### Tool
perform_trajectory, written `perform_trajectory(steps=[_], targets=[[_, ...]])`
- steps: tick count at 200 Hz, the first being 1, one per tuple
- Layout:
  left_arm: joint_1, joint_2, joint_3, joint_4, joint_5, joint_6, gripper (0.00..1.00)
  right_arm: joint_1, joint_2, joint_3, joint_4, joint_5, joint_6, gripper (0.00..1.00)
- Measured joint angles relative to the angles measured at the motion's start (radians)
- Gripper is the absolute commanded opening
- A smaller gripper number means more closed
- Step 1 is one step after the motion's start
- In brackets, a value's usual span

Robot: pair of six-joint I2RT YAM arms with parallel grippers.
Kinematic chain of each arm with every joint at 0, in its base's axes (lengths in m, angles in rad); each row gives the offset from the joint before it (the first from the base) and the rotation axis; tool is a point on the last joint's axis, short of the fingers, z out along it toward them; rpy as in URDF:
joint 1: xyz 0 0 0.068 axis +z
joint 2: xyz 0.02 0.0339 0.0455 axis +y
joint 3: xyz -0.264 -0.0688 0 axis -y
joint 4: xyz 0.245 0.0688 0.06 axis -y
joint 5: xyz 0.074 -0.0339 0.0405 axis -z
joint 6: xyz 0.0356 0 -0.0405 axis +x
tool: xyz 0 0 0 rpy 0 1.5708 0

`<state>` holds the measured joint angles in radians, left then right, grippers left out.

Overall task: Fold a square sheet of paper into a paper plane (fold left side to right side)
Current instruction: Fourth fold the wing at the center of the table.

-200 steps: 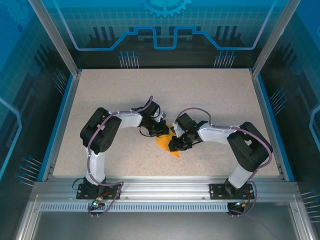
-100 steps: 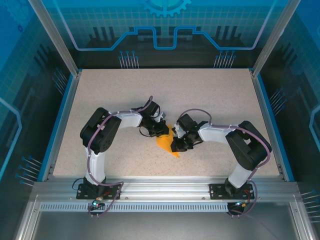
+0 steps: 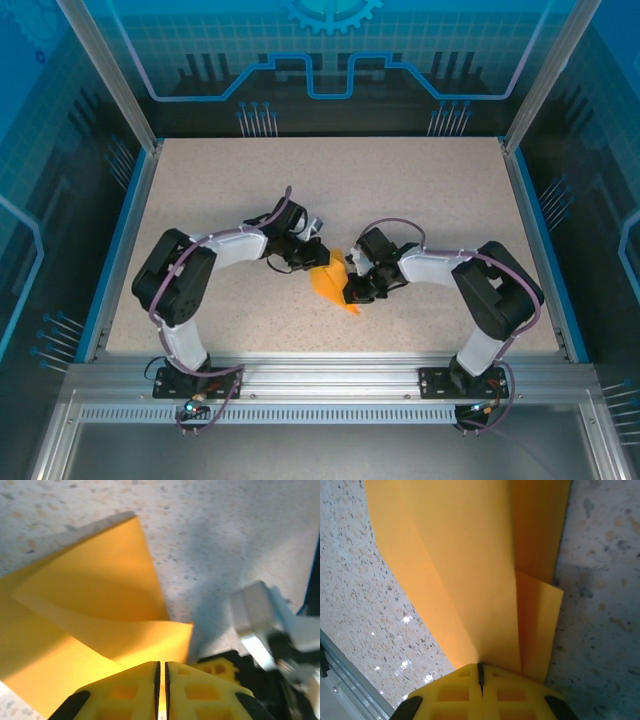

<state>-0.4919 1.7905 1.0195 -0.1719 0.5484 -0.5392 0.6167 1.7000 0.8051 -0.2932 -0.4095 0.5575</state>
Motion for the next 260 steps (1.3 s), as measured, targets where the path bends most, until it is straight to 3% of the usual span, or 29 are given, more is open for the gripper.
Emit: perform_trajectory(steps=[77,260], targets=[[-0.079,0.063,-0.005,0.02,0.104,0.027,0.12,-0.005,0.007,0.006,-0.004,-0.014,0.0,0.0],[-0.086,0.167,0.051,-0.021,0.039,0.094,0.02,-0.009,0.01,0.008,-0.011,-0.017,-0.001,0.0]])
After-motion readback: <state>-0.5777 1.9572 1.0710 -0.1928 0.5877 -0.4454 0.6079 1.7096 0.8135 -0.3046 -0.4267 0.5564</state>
